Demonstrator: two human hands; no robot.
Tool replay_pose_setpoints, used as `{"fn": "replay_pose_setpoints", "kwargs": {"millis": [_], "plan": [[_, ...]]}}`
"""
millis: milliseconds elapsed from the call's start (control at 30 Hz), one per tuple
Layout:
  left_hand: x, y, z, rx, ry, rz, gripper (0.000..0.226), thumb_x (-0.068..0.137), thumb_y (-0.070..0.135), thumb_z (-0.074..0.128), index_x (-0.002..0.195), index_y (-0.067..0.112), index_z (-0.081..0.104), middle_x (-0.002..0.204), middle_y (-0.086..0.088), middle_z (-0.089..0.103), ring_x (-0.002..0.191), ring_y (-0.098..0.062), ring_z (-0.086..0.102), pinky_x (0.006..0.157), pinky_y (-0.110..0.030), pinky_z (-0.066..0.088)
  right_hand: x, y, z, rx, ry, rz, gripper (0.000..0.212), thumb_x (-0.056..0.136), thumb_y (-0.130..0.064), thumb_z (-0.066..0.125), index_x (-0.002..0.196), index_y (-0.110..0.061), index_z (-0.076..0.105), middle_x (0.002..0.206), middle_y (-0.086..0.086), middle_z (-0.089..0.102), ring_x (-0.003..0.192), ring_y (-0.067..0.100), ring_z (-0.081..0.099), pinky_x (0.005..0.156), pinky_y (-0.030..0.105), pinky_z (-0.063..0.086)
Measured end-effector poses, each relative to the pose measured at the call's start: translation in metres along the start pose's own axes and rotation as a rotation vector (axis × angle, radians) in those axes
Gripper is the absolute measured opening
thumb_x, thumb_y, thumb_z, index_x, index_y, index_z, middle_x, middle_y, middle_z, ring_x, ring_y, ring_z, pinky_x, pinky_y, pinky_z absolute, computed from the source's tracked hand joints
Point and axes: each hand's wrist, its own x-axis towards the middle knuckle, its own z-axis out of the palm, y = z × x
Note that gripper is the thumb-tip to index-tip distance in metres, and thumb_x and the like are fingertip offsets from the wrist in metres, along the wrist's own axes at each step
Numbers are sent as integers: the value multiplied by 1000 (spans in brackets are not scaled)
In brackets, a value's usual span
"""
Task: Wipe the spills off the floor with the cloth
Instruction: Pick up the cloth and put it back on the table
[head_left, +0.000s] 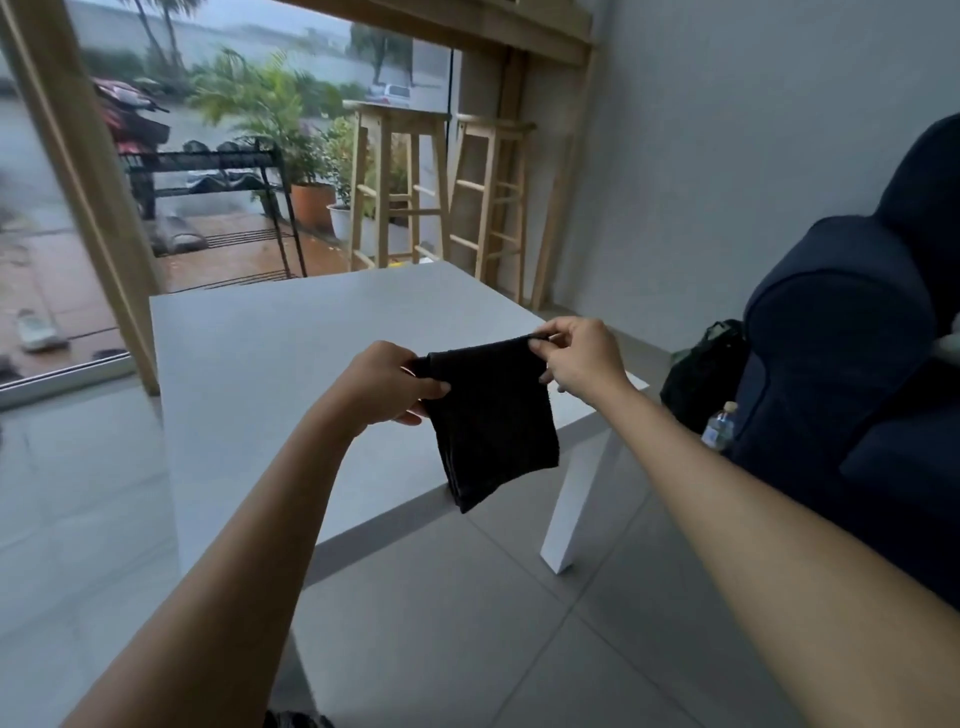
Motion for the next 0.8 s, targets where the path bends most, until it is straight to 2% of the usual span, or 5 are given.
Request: {"fn": "replay_pose_setpoints", "kwargs": {"millis": [233, 367, 500, 633, 800], "plan": [[26, -40, -11, -31, 181, -106, 30, 81, 17, 72, 101, -5, 65, 90, -18, 71, 78, -26, 69, 71, -33, 59, 28, -8, 56, 43, -71, 36, 7, 88, -10, 65, 95, -8, 67, 79, 10, 64, 56, 18, 63, 45, 17, 51], [28, -53, -5, 263, 291, -60, 56, 83, 31, 69, 128, 5, 48, 127, -14, 54, 118, -29, 50, 91, -33, 43, 31, 4, 71, -166, -124, -29, 42, 87, -21, 67, 127, -20, 56, 106, 7, 62, 96, 23, 60, 88, 29, 48], [27, -55, 5, 382, 319, 40, 52, 90, 39, 56, 132, 9, 47, 137, -11, 44, 125, -28, 43, 99, -34, 36, 26, 17, 76, -303, -164, -129, 43, 91, -23, 58, 134, -24, 51, 126, 4, 59, 113, 26, 58, 98, 38, 46], [21, -52, 36, 568, 252, 82, 60, 93, 54, 38, 126, 6, 50, 137, -11, 46, 133, -28, 36, 107, -40, 30, 15, 27, 84, -527, -472, -167, 50, 102, -31, 29, 151, -22, 27, 160, -3, 23, 147, 18, 20, 119, 40, 17], [13, -60, 56, 685, 35, -75, 97, 84, 74, 24, 151, 10, -5, 160, -3, -12, 147, -17, -16, 116, -51, -3, 9, 34, 87, -693, -564, -128, 53, 102, -40, 10, 154, -31, 2, 162, -13, -7, 149, 11, -9, 118, 48, -9]]}}
